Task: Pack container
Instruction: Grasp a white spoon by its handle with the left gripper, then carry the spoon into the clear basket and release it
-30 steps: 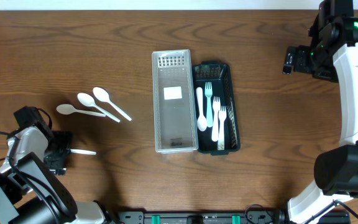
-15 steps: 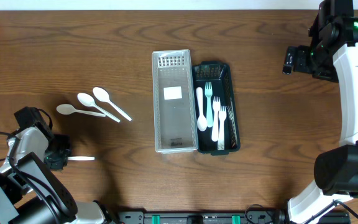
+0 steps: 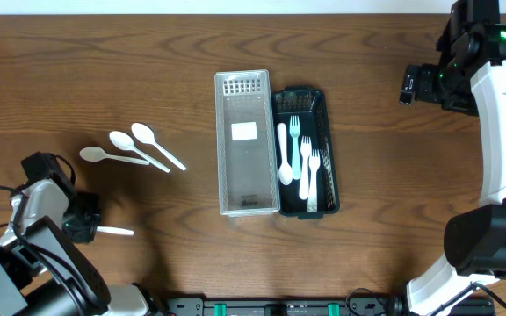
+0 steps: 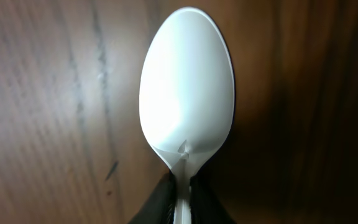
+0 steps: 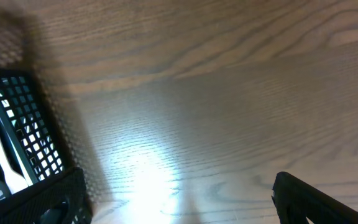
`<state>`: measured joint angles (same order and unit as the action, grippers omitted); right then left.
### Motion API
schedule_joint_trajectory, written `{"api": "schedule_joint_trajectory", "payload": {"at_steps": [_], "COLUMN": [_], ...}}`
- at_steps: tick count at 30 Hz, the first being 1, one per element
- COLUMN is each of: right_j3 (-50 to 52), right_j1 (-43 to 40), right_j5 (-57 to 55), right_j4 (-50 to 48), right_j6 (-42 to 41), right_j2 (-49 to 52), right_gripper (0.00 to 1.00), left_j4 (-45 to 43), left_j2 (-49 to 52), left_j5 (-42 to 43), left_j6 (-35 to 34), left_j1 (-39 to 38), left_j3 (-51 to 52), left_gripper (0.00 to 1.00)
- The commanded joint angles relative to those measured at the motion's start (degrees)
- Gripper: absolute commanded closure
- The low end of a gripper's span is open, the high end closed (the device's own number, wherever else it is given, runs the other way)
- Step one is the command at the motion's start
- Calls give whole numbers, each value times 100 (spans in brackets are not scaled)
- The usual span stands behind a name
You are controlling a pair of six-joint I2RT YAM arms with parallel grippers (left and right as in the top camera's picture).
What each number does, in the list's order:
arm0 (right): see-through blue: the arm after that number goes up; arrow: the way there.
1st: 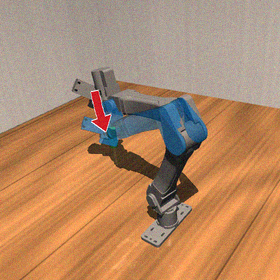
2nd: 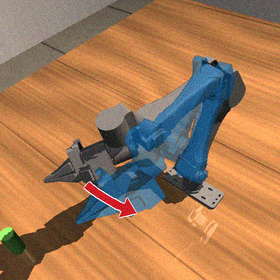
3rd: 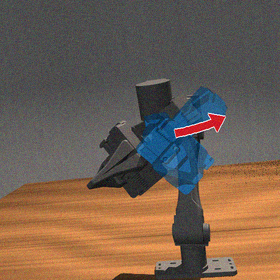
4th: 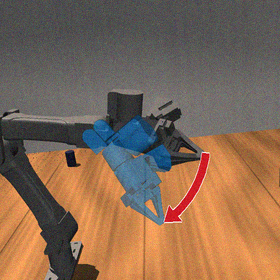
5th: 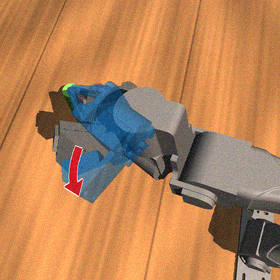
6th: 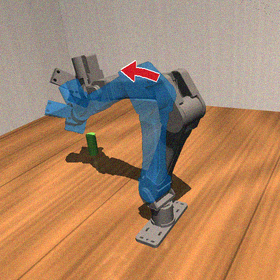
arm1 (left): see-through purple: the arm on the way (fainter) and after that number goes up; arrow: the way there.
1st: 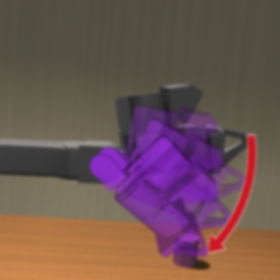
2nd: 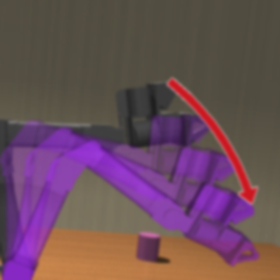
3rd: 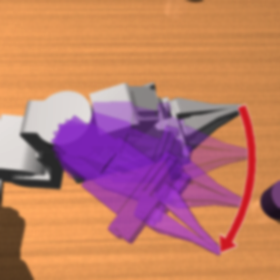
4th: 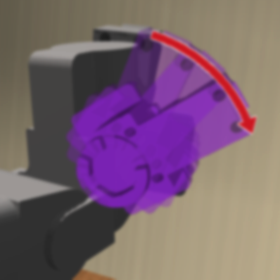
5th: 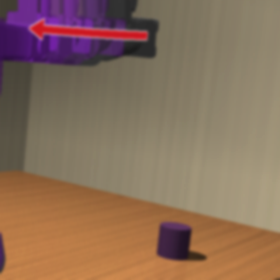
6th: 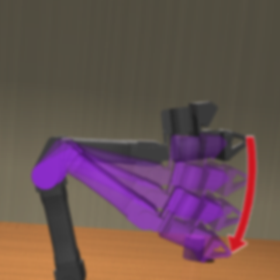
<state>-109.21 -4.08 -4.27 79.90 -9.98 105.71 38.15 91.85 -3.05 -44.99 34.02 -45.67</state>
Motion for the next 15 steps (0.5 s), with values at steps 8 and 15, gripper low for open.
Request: {"api": "schedule_joint_trajectory", "payload": {"at_steps": [8, 15], "right_j3": [26, 26], "right_j1": [39, 39], "right_j5": [20, 22], "right_j4": [-22, 28], "right_j6": [85, 85], "right_j2": [-4, -4], "right_gripper": [1, 1], "left_j4": [1478, 2509], "left_j2": [-1639, -2076], "left_j5": [68, 90], "left_j6": [1259, 1744], "left_j1": [-1060, -2990], "left_j3": [-1346, -3060], "left_gripper": [94, 94]}}
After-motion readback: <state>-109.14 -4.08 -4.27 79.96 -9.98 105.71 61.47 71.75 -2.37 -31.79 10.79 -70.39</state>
